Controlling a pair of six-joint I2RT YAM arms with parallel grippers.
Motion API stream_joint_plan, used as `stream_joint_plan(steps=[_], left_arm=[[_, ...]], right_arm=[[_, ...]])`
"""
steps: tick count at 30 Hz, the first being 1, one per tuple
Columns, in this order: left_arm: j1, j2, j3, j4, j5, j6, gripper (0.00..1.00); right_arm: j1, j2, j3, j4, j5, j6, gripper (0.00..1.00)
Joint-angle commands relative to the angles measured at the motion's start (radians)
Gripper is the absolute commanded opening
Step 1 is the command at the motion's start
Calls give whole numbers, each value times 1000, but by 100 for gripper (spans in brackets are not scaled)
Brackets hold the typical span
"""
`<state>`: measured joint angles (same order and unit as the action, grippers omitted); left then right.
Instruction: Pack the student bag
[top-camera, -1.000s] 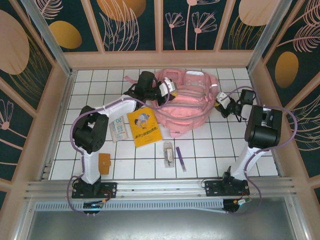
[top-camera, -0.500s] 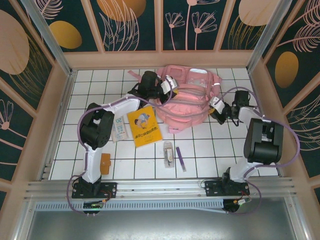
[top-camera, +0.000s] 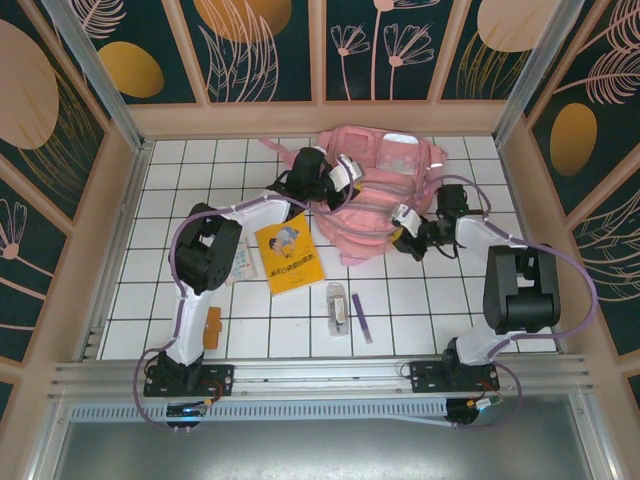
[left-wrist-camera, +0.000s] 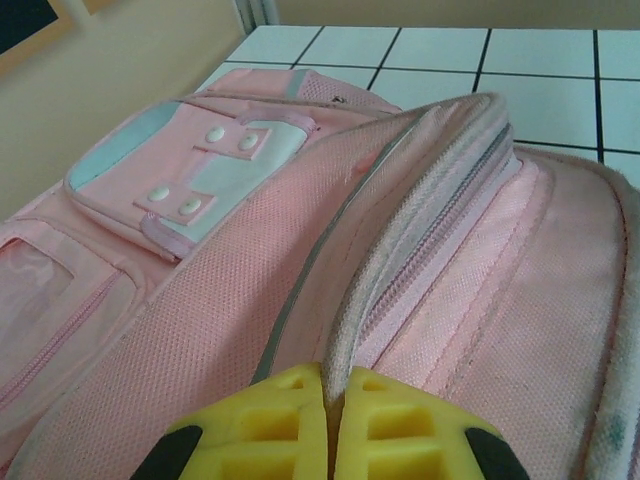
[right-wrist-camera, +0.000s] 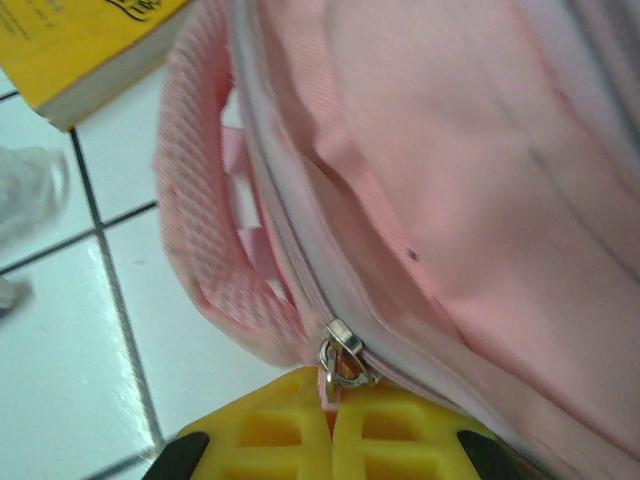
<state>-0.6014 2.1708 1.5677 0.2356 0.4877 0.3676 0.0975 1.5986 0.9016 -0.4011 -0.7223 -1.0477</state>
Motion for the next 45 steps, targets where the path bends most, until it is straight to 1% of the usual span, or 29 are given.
stream_joint_plan(steps=[1,3,6,8,13,14,15,17,19,20,21,23,24,25,26,27,29,30,32,34,36,38,40,43,45], left_arm=[[-25,28,54,95,19,-79,0],[-30,38,64,96,23,-96,0],[-38,49,75,103,26,-109,0],[-40,53,75,114,35,-136,0],[-37,36,56,124,32,-187,0],[-31,26,46,128,26,-204,0],[-28,18,37,132,18,-222,3],[-19,-1,28,133,21,-255,15],[-8,-37,15,130,29,-309,30],[0,-58,8,123,34,-337,40],[7,-86,0,110,36,-373,45],[16,-144,-16,39,23,-425,47],[16,-175,-22,-20,8,-439,47],[16,-201,-23,-94,7,-446,50],[17,-219,-21,-158,31,-451,52],[15,-234,-22,-226,66,-456,54],[7,-266,-42,-321,87,-501,55],[-2,-286,-71,-342,89,-532,55],[-27,-323,-123,-370,91,-573,55],[-59,-331,-140,-428,74,-604,57],[-86,-300,-114,-517,60,-608,57],[-105,-246,-57,-624,39,-611,56],[-116,-190,11,-722,20,-622,56],[-124,-147,53,-771,-14,-627,56],[-129,-130,69,-782,-11,-618,56]], right_arm=[[79,-33,-23,-34,-83,62,0],[117,-25,-33,12,-81,102,0],[187,-4,-35,125,-55,235,0],[222,9,-28,166,-57,295,0],[220,11,-35,245,-48,494,0],[216,-1,-43,275,-46,564,0],[217,-13,-57,314,-45,645,0],[222,-44,-99,398,-49,812,0],[228,-90,-156,482,-50,958,10],[229,-116,-183,511,-52,998,14],[229,-153,-216,545,-30,1042,17],[218,-224,-272,601,70,1162,30],[201,-263,-292,604,147,1257,35],[178,-290,-289,572,238,1374,36],[150,-304,-275,526,286,1460,37],[111,-307,-244,439,316,1577,38],[49,-311,-209,283,335,1786,41],[25,-316,-216,233,316,1896,43],[5,-338,-269,245,261,2058,43],[10,-363,-304,258,268,2189,45],[7,-365,-306,264,275,2284,50],[12,-354,-294,276,287,2339,50],[26,-331,-261,256,322,2352,50],[29,-275,-250,312,319,2372,50],[38,-218,-238,359,293,2393,49]])
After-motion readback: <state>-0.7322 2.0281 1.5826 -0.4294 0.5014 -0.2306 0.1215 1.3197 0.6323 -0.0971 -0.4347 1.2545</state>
